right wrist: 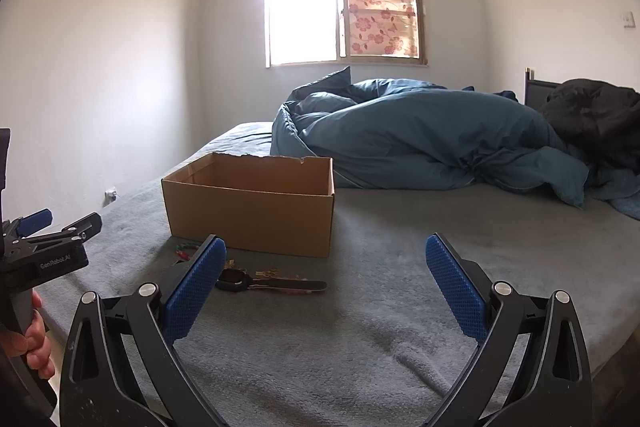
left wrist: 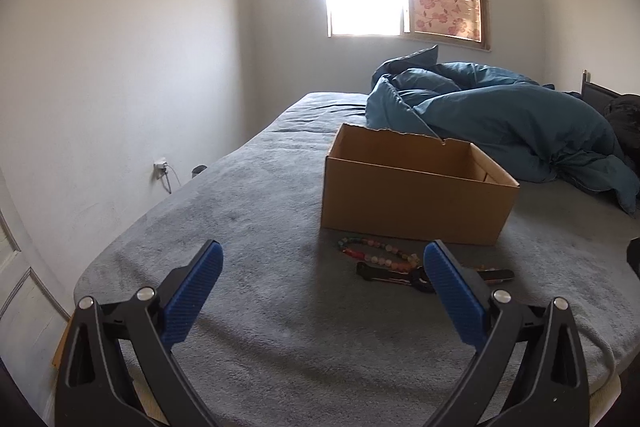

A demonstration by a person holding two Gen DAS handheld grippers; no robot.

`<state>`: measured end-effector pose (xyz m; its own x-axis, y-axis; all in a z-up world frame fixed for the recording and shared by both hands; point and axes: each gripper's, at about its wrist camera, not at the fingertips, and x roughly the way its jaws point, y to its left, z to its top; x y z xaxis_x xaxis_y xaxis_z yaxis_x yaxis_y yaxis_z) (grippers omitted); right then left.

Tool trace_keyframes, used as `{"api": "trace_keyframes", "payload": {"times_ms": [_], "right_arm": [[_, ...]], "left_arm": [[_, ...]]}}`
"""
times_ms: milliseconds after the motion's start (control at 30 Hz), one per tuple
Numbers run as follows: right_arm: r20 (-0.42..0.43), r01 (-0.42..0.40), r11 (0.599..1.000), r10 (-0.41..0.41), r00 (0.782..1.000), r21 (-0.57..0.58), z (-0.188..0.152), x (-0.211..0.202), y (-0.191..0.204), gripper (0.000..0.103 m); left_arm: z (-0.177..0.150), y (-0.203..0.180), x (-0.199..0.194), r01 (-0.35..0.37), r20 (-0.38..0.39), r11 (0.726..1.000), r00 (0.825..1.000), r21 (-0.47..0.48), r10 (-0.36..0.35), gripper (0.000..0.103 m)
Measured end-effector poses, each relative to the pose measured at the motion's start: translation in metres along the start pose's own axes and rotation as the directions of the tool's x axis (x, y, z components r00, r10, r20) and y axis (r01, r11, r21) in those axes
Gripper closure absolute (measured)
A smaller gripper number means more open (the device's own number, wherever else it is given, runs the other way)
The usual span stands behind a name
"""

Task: Organize jewelry

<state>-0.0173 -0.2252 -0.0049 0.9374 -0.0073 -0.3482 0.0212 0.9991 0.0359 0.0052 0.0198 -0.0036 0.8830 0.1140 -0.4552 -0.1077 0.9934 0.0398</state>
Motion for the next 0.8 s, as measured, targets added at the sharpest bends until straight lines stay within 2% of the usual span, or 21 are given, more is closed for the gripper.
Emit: {"api": "trace_keyframes", "payload": {"times_ms": [300, 800], "right_arm": [[-0.006, 0.018, 1.0, -0.018, 1.0, 0.024, -0.0009, -0.002, -0.0124, 0.007], [0.008, 0.006, 1.0, -0.006, 1.0, 0.018, 0.0, -0.005, -0.0107, 0.007]], "left_arm": [[-0.0009, 0.0074, 0.0044, -0.016, -0.016, 1.0, 1.0, -0.018, 0.016, 0.004], [-0.0006, 0.0062, 0.0014, 0.004, -0.008, 1.0, 1.0, -0.005, -0.004, 0.004]]}}
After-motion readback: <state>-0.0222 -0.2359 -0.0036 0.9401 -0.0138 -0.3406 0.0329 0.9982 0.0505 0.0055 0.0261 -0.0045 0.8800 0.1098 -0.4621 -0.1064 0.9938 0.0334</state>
